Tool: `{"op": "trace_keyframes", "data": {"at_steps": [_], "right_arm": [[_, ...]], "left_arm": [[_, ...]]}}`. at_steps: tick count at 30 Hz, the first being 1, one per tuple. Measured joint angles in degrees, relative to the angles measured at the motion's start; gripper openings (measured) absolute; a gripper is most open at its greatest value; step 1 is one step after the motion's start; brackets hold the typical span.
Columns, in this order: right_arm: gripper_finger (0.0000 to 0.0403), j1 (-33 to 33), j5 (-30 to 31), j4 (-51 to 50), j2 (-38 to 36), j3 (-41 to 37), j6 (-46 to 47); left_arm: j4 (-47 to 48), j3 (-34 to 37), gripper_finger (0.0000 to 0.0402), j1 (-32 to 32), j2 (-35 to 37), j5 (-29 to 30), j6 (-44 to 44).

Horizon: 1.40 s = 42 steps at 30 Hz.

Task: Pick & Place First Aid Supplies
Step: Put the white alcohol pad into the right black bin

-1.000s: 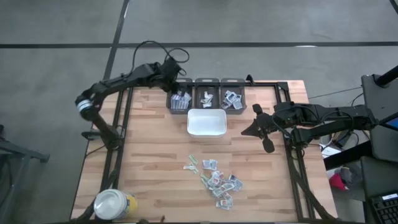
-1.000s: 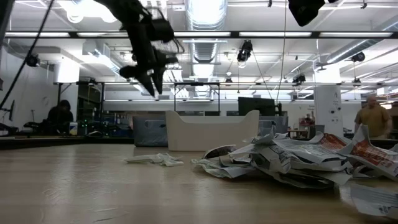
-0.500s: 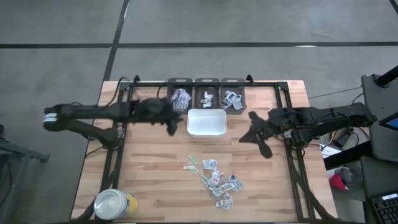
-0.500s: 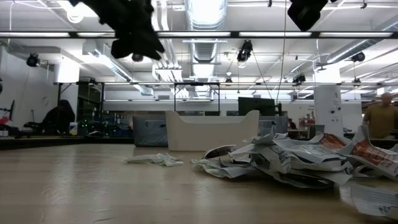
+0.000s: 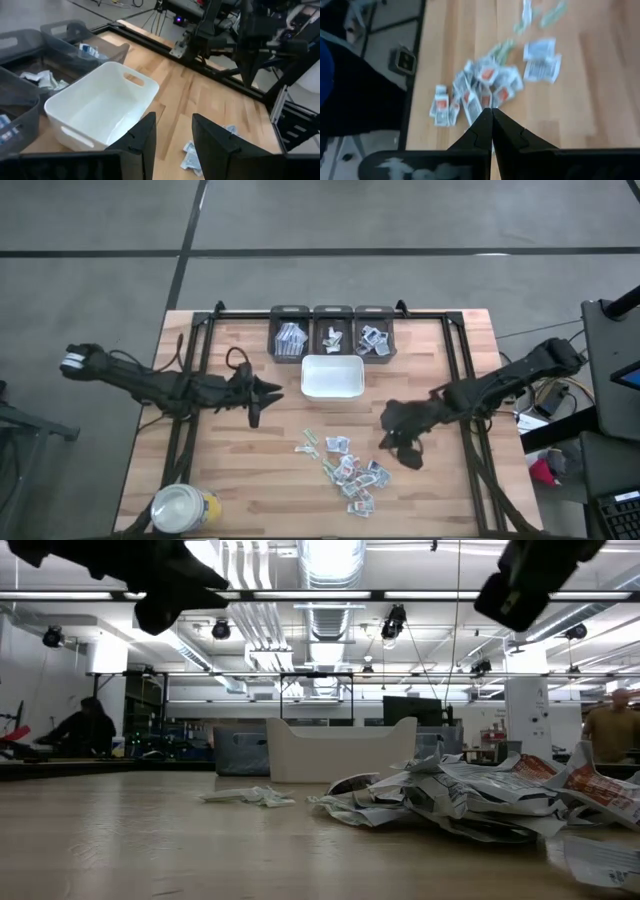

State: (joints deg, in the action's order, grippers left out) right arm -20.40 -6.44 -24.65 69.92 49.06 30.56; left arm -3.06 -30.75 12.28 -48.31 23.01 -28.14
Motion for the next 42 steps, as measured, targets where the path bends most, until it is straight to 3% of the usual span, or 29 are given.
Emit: {"op": "trace_keyframes", "data": {"at_steps": [13,24,30,37,42], "right_arm": [[0.0008,-1.7,-1.1,1.1,12.2,0.0,2.5],[0.0008,-1.7,-3.4,0.9,18.7,1.0,2.7],[0.0008,-1.7,-4.3,-0.3,22.0,4.6,2.6],[0.0009,-1.7,-6.7,-7.2,25.6,9.5,2.5],[0.0013,-1.7,-7.3,-8.5,26.7,11.6,2.5]], "left_arm": [[0.0,1.2,0.0119,1.0,-0.2,0.5,-0.9],[-0.3,1.2,0.0119,2.0,-0.2,1.9,3.9],[-4.0,1.2,0.0119,6.3,-0.2,6.8,7.1],[-4.3,0.4,0.0119,15.5,-0.2,21.1,11.3],[-4.0,1.2,0.0119,19.5,-0.1,22.7,11.4]]}}
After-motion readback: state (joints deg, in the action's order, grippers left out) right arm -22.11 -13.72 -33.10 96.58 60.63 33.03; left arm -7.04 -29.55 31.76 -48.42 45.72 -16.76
